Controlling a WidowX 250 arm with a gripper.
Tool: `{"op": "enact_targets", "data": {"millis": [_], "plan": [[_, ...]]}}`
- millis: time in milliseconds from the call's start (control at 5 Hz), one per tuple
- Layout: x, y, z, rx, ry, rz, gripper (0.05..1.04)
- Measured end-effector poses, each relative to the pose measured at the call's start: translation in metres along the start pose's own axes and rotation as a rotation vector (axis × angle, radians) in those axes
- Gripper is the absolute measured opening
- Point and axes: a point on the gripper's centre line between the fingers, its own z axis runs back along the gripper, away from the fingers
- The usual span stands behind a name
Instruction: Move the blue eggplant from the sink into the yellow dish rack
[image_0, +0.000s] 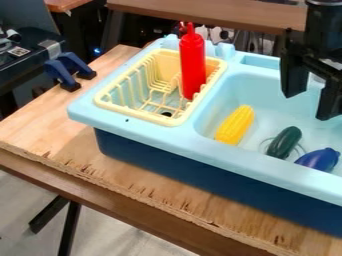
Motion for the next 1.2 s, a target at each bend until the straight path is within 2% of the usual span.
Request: {"op": "enact_targets", "data": {"millis": [200,400,600,800,1000,1200], "plan": [[-0.002,0.000,-0.017,-0.010,0.042,-0.001,1.005],[0.009,0.004,-0.029,0.017,-0.028,-0.034,1.005],[0.016,0.010,-0.043,0.052,-0.026,-0.036,1.005],[0.031,0.012,-0.049,0.050,-0.025,-0.044,1.005],[0.040,0.013,-0.056,0.035,0.013,-0.036,1.005],[0.045,0.011,-0.056,0.015,0.011,-0.026,1.005]]}}
